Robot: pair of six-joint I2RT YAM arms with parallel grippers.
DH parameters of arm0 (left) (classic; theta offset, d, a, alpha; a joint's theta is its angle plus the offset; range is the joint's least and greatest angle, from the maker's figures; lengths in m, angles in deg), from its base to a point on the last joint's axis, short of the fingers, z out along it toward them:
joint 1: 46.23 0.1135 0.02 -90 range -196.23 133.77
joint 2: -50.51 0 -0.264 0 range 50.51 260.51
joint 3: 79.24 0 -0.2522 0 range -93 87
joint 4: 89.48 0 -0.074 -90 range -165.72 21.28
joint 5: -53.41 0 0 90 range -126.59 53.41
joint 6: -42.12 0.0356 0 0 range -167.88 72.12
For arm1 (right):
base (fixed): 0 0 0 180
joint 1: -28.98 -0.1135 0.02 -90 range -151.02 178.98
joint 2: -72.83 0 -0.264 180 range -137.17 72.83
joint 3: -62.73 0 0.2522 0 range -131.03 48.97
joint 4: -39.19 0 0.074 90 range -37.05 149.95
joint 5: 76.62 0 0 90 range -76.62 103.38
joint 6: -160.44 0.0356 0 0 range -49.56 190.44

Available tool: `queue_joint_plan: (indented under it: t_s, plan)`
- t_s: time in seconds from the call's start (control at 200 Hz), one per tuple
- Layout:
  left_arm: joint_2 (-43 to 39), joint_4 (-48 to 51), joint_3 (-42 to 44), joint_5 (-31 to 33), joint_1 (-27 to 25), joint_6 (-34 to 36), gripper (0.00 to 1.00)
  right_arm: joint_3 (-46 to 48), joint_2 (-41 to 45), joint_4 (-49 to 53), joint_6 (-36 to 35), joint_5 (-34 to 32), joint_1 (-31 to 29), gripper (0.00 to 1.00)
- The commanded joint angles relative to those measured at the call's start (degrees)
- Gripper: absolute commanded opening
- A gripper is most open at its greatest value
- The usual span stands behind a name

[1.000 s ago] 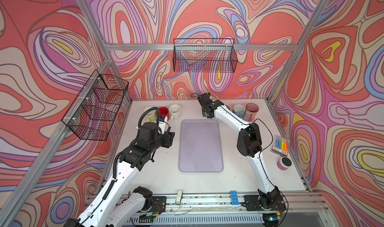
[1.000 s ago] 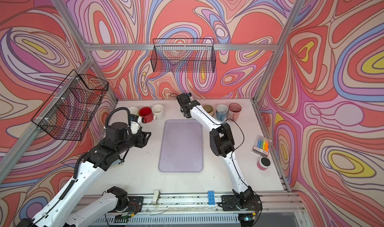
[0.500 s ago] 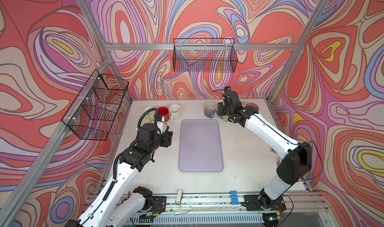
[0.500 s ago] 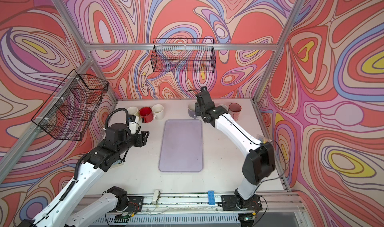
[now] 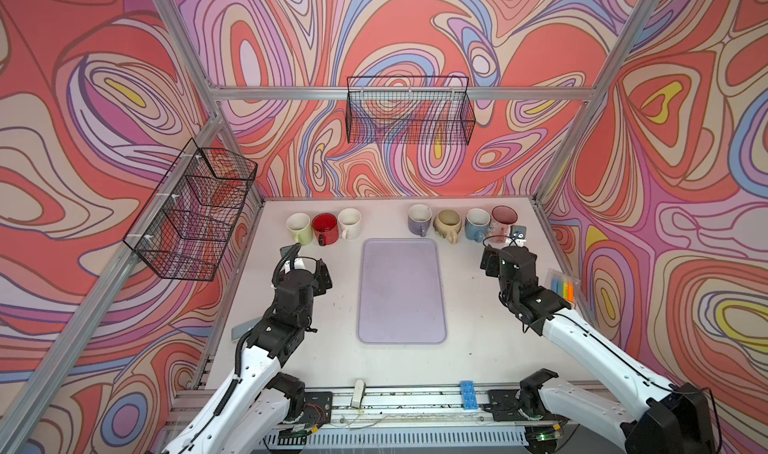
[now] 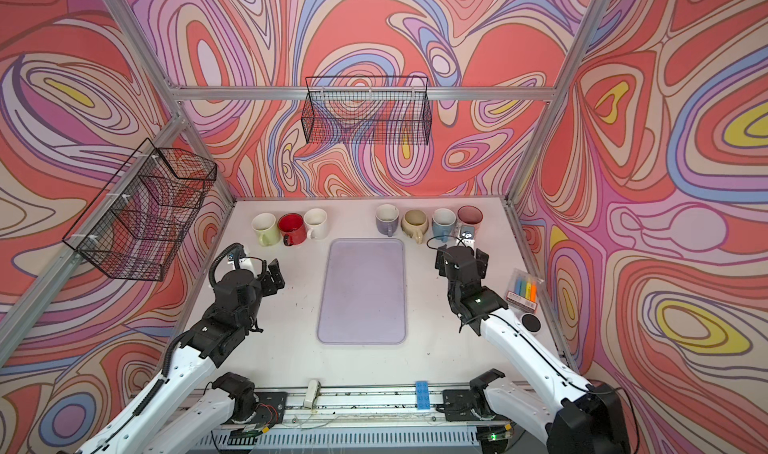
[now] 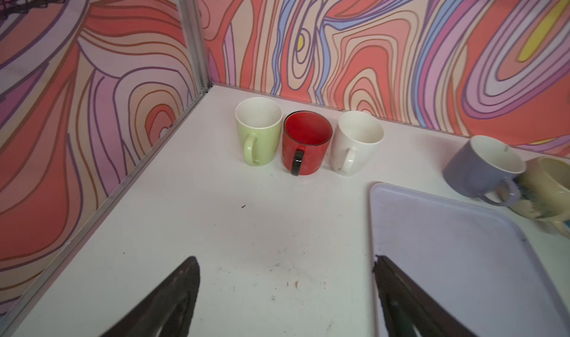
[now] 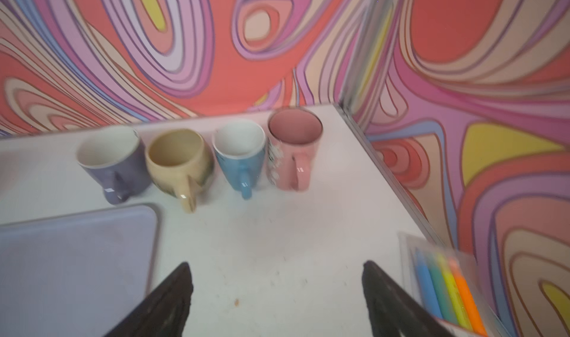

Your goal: Turn the mug right side up

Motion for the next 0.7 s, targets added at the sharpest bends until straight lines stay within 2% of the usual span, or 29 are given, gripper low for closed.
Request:
queue_joint_plan:
  t_s: [0.0,0.11,0.19,0.24,0.305,0.361,0.466,0.541,0.611,0.696]
  plan:
    - [3.7,-14.0,5.9,10.0,0.4,2.4,0.92,9.0,-0.4,-15.9,-0.7,-6.0,1.8,0.89]
    - [8.2,-22.0,9.1,5.8,0.4,7.4,0.96,15.8,-4.8,-30.8,-4.0,-5.4,2.8,0.89]
    - [11.8,-26.7,9.9,6.0,0.5,10.2,0.97,18.0,-9.1,-38.6,-5.5,-3.0,3.3,0.89]
    - [12.5,-27.3,9.7,5.8,0.5,11.6,0.98,18.8,-12.2,-43.8,-5.8,-2.3,4.0,0.89]
    - [14.3,-36.7,12.2,6.0,0.5,15.5,0.98,19.6,-16.8,-50.4,-5.7,-0.3,5.5,0.89]
    - [16.0,-40.3,13.4,6.1,0.8,17.4,0.98,19.4,-20.1,-54.1,-5.3,1.7,6.7,0.89]
    - [20.4,-45.2,15.3,4.6,3.4,17.3,0.99,18.3,-26.2,-61.0,-5.9,4.9,8.5,0.89]
    - [23.9,-48.2,16.8,0.9,6.4,14.4,0.99,13.5,-27.1,-52.0,-5.2,6.5,10.0,0.88]
    - [26.8,-51.4,17.0,-1.6,7.6,13.4,0.99,11.1,-28.3,-48.7,-4.6,9.2,12.2,0.88]
    - [28.6,-51.4,15.6,-3.7,8.2,13.4,0.99,11.6,-28.9,-50.9,-6.1,11.9,13.9,0.87]
